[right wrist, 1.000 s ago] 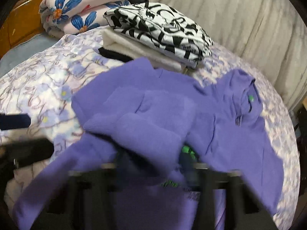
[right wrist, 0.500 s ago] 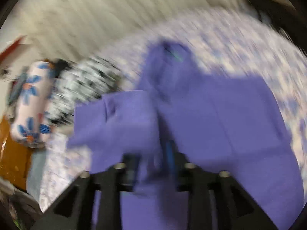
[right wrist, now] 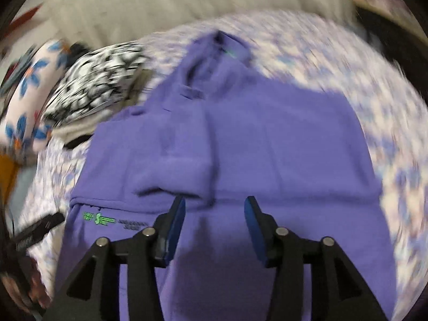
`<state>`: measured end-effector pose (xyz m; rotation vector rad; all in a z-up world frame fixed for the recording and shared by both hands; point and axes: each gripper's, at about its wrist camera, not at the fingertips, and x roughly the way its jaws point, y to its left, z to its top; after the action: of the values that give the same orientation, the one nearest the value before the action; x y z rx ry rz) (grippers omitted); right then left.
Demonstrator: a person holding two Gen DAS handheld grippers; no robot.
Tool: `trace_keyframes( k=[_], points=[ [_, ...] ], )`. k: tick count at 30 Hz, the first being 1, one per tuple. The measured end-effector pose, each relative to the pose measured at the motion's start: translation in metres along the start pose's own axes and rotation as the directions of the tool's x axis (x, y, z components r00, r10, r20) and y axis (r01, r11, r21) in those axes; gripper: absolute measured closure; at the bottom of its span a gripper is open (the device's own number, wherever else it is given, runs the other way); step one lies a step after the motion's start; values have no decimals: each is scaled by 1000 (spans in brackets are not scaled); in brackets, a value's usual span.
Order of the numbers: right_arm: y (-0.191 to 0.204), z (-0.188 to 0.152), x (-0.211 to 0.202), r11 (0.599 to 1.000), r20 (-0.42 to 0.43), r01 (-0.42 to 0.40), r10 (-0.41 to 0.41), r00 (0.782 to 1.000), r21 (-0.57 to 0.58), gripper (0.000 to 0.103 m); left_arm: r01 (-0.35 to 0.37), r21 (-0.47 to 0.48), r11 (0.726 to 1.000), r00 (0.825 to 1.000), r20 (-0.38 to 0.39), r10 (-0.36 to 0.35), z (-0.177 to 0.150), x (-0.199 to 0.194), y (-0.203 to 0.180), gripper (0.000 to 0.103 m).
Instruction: Fold large clothes
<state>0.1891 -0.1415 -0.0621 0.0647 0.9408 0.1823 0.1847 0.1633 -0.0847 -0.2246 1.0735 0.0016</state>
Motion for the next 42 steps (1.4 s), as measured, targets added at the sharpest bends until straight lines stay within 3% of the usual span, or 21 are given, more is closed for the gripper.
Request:
trace_keyframes(
  k=[3,7,11,13,14,15,18,20,22,23,25,29,32,35,36,42],
  points=[
    [34,6,13,981,16,32,-29,999,-193,54,-21,17,1000,999,-33,22,18,25,-6,24],
    [73,-3,36,875,35,118,-115,993,-469,53,-20,-12,1000,996,-92,19,35,53,-6,24],
    [93,-8,58,780,79,215,-209,975,-588,53,-12,-45,999,994,-108,7,48,70,-8,26],
    [94,-5,63,777,79,212,-205,975,-593,54,-5,-6,1000,996,-84,5,51,70,-15,55],
    [91,2,62,801,71,186,-178,982,-569,62,-9,17,1000,996,-89,11,53,70,-21,63],
    [86,11,59,836,62,163,-153,986,-525,79,-27,27,999,996,-80,29,53,69,-24,73],
    [56,38,36,945,84,64,-39,996,-319,81,-45,48,998,998,-42,47,55,63,-28,82],
    [15,52,14,996,134,-2,15,991,-91,82,-36,28,999,999,-32,36,56,61,-25,82],
    [-30,52,5,991,135,-40,23,991,131,82,-18,13,1000,999,-32,19,56,61,-21,82],
    [-56,45,4,967,117,-43,14,993,249,81,-13,12,1000,999,-30,13,55,60,-20,82],
    [-97,25,13,922,19,2,-10,1000,387,80,-7,12,1000,1000,-27,7,55,60,-20,82],
    [-135,-8,26,890,-104,31,19,994,456,73,-26,-4,1000,999,-30,26,54,54,-15,63],
    [-144,-14,20,885,-84,-36,85,993,464,70,-21,-11,1000,1000,-23,21,57,47,-6,47],
    [-143,-3,16,893,-44,-66,95,995,445,50,-30,-18,999,1000,-4,30,68,44,-1,35],
    [-141,3,18,898,-30,-78,100,994,432,49,-27,-16,999,1000,-6,27,72,45,-1,32],
    [-128,38,56,924,-57,-91,121,991,371,49,-21,15,1000,997,-74,22,99,80,-14,31]
  ],
)
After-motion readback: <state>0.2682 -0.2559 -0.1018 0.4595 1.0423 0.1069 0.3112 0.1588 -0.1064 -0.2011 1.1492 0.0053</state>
